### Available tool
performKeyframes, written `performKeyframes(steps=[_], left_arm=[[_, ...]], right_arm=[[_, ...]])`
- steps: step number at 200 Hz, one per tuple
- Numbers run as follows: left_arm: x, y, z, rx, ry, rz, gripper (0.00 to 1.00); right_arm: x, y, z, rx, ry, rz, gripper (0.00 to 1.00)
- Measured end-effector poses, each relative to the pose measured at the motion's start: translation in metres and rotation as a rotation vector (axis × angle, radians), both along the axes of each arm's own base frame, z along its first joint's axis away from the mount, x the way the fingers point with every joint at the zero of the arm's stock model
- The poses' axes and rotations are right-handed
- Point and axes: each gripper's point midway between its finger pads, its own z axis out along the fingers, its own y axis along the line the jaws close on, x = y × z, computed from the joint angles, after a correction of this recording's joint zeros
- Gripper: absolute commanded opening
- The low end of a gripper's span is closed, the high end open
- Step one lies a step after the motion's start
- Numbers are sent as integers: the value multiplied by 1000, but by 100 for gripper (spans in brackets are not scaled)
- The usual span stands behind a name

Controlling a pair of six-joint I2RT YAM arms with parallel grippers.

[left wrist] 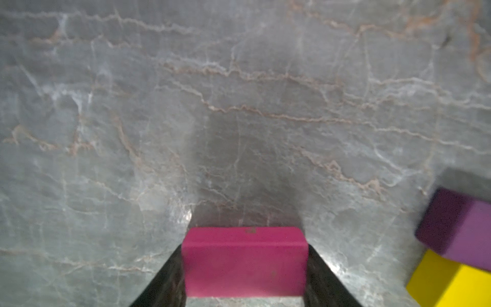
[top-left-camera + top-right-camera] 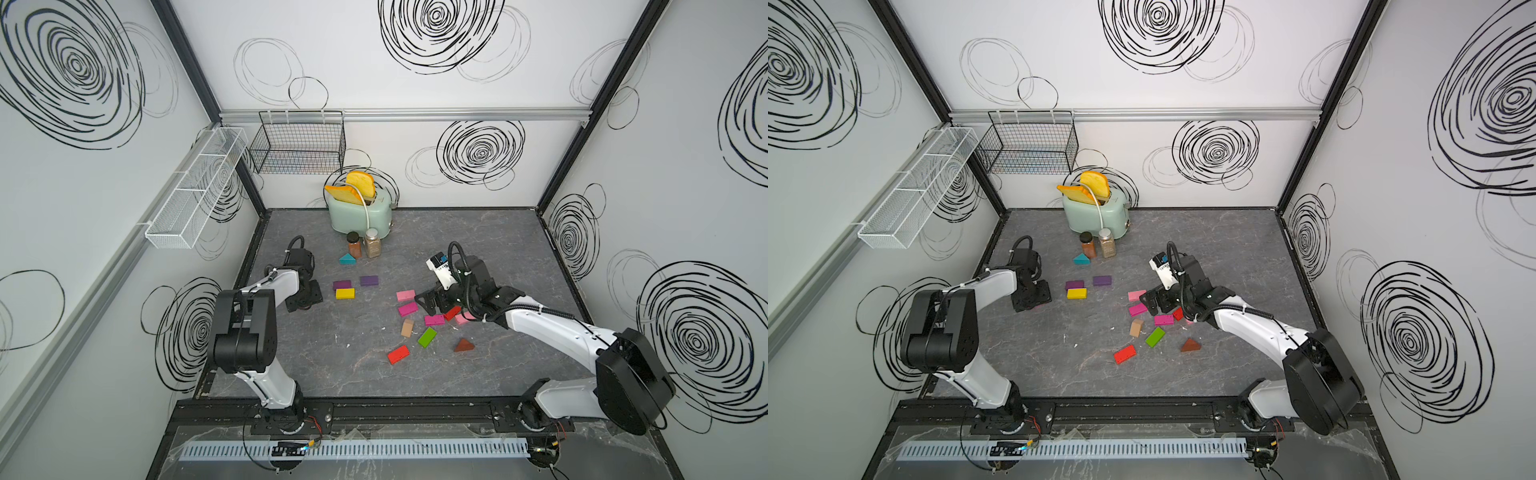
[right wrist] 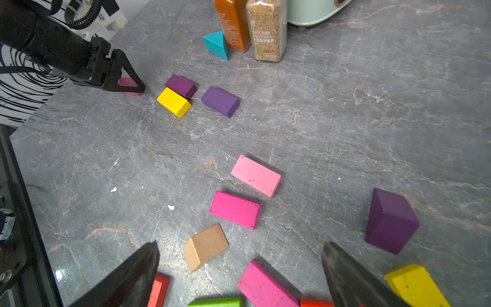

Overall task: Assemble a piece of candy with building blocks
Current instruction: Pick up the building block from the center of the board, then assemble the building block at the center of the board.

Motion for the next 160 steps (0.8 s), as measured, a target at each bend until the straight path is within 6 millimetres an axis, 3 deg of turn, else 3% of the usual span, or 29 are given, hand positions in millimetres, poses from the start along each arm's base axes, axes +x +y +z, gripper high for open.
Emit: performKeyframes(steps=[52, 109, 160], left_arm=[[-2, -11, 7, -2, -5, -32, 36], [-17, -71, 38, -18, -70, -188, 37], [-30, -123, 30, -67, -36, -302, 38]], right_arm=[[2, -3, 1, -12, -13, -14, 99], [3, -5, 3, -16, -22, -24, 99], [7, -3, 9, -11, -34, -28, 99]])
